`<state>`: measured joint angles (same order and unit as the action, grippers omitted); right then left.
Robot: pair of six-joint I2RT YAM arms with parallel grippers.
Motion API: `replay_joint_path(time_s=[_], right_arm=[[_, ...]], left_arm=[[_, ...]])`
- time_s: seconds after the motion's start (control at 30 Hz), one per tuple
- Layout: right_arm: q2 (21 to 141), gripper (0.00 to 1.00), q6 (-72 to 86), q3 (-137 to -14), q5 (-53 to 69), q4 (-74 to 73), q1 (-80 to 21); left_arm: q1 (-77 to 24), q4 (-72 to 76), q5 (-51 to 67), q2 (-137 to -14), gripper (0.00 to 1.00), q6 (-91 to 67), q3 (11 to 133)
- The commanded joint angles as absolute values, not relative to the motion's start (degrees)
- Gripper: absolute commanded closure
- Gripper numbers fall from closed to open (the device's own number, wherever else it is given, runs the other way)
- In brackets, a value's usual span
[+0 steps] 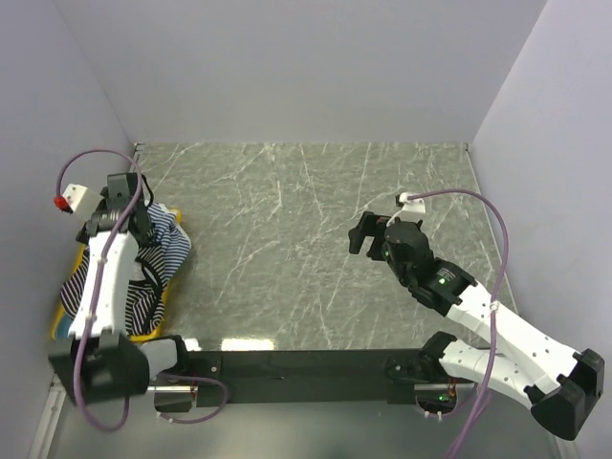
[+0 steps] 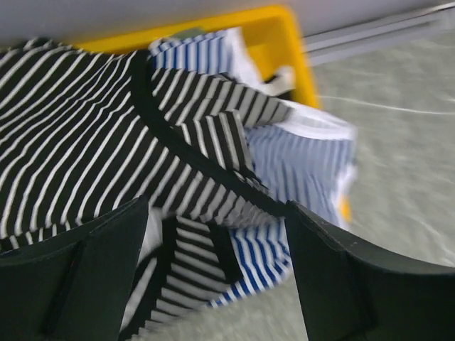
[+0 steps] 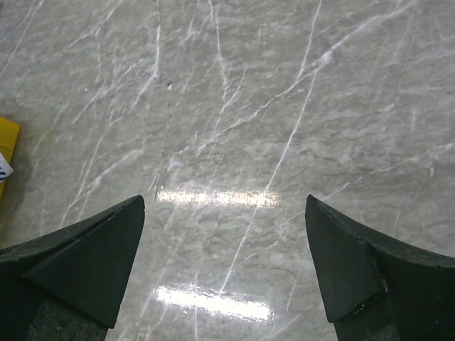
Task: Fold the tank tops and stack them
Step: Grab the tank top from the pile, then move the tank top to the center of the board
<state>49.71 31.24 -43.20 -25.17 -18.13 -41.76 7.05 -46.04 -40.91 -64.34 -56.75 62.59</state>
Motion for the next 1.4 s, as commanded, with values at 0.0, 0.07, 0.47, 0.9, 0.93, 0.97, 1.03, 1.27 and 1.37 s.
replay_joint_path(time_s=[0.0,0.07,0.47,0.9,0.93,0.97,1.03,1.27,1.37], right_arm=[[50.0,0.00,31.6,-45.5,-24.1,-15.9,-42.0],[49.8,0.00,31.3,-45.4,-24.0,-16.3,-42.0],[48.0,0.00,30.3,-46.0,-24.3,-18.5,-42.0],[49.9,0.00,29.6,-52.9,-22.9,-20.7,-41.9],[50.0,0.00,29.4,-53.9,-23.0,-20.9,-41.9],[50.0,0.00,29.2,-54.3,-23.3,-21.2,-41.9],[50.0,0.00,28.9,-55.7,-24.1,-21.4,-41.9],[49.2,0.00,28.4,-59.1,-27.4,-22.3,-41.9],[48.9,0.00,28.6,-59.4,-27.9,-22.1,-42.0]], left_arm=[[11.5,-44.8,-37.4,-70.1,0.17,-59.6,62.2],[12.7,-44.6,-37.6,-73.8,0.16,-61.9,62.1],[17.7,-43.0,-35.2,-75.6,0.99,-59.6,64.0],[14.7,-43.2,-20.9,-56.0,0.99,-47.6,82.2],[13.5,-42.8,-19.2,-55.6,0.99,-47.4,83.0],[10.4,-42.4,-18.6,-55.3,0.99,-47.1,84.9],[6.4,-42.1,-17.8,-55.3,0.99,-47.4,86.7],[-25.9,-39.0,-28.3,-59.9,0.99,-50.3,89.6],[-39.8,-37.3,-35.2,-63.1,0.99,-50.8,89.7]])
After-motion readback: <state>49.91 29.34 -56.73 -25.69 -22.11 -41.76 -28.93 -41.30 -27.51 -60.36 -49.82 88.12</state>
